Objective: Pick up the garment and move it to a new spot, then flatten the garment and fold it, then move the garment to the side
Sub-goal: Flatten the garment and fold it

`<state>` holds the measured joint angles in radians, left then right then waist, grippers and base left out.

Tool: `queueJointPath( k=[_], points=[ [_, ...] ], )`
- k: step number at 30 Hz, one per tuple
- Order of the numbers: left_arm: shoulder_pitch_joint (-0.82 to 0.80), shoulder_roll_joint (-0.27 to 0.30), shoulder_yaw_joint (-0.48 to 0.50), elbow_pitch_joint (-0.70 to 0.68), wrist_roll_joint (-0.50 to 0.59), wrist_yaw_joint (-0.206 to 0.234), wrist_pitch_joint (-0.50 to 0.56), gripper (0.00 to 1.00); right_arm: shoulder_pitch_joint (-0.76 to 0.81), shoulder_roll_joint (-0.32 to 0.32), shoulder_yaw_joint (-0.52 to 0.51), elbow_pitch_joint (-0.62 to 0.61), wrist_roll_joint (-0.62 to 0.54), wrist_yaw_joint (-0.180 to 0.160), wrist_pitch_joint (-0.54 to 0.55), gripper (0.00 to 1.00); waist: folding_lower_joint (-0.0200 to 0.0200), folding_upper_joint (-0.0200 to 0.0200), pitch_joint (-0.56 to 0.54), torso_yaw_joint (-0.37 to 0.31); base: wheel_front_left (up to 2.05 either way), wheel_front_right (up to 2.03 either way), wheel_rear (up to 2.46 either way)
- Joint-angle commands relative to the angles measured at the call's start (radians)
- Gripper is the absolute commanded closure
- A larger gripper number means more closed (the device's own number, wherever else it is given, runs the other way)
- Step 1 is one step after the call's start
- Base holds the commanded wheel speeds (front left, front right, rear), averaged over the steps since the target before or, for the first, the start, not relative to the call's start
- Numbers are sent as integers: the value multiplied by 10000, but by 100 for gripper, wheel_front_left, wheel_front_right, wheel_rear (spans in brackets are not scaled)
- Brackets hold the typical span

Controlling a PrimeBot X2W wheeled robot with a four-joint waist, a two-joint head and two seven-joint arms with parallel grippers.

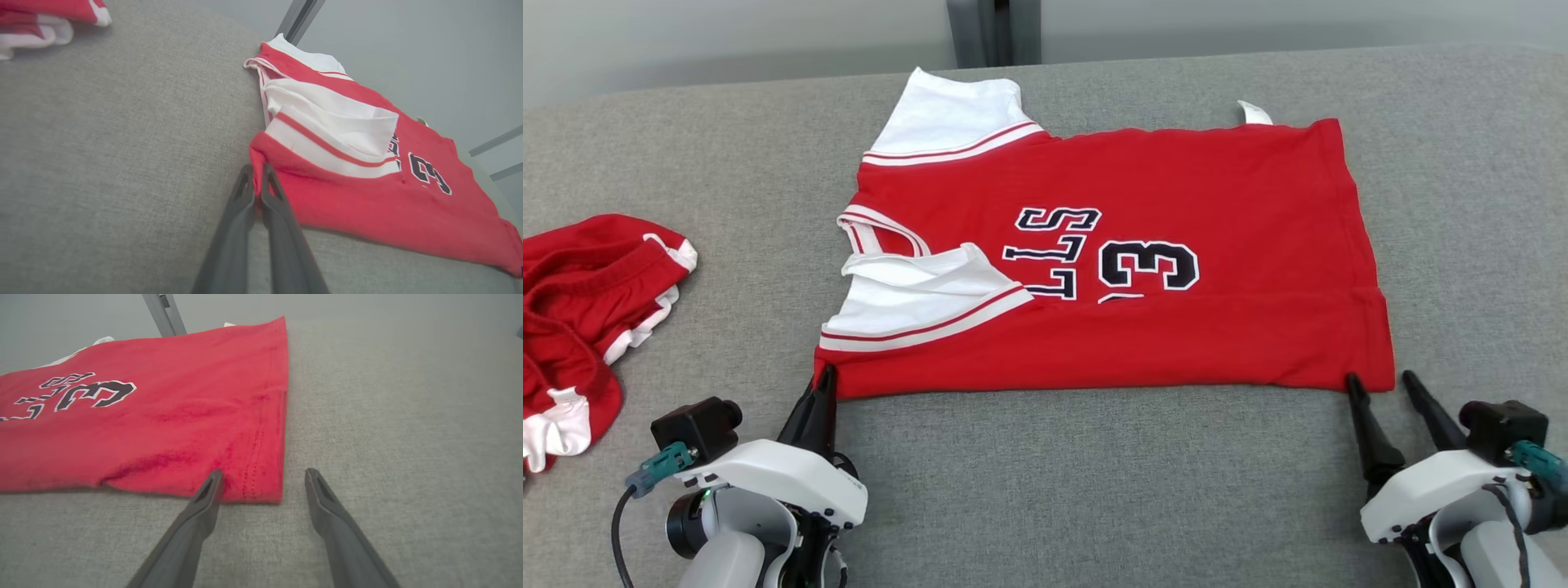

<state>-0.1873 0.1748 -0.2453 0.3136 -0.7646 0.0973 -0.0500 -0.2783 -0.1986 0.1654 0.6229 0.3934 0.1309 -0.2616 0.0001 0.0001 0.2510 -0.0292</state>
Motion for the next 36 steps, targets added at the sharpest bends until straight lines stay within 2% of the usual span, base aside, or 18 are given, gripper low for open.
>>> queueJointPath(
  k=[1,3,4,5,6,10,15,18,23,26,36],
  points=[
    [-142,89,59,55,-21,-40,-66,100,-171,-77,147,136,210,-3,-59,0,-1,-1,15,24,0,0,0],
    [-170,104,59,141,-2,-59,-124,100,-305,-101,464,458,505,-3,-56,4,-1,-1,38,45,0,0,0],
    [-193,103,68,174,-17,-74,-130,100,-382,-106,620,599,649,-3,-34,43,-1,-1,53,52,0,0,0],
    [-218,114,68,205,-16,-69,-151,100,-453,-123,757,697,758,-1,-34,65,-1,-1,69,59,0,0,0],
    [-240,125,56,243,-9,-76,-164,100,-511,-168,920,793,840,-1,-31,100,-1,-1,75,73,0,0,0],
    [-211,199,57,311,-12,-122,-213,100,-590,-472,1214,915,1176,-4,-25,100,-1,-1,56,110,0,0,0],
    [270,303,145,59,-231,-312,-228,100,-324,-977,1098,500,1407,-7,-37,100,-1,-1,-43,127,0,0,0],
    [706,318,135,-363,-380,-284,-84,100,-60,-1285,1047,156,1508,-7,-37,100,-1,-1,-129,132,0,0,0],
    [1560,397,93,-1273,-462,-104,51,100,408,-1590,972,-256,1446,-14,-37,100,-1,-1,-253,189,0,0,0],
    [2417,390,-92,-2427,-394,220,268,100,1092,-1789,1083,-682,1439,-12,-39,100,-1,-1,-432,372,0,0,0],
    [4010,648,-382,-4036,-436,692,813,100,2976,-2310,895,-1708,1551,-12,-37,100,-1,-1,-863,595,0,0,0]
  ],
)
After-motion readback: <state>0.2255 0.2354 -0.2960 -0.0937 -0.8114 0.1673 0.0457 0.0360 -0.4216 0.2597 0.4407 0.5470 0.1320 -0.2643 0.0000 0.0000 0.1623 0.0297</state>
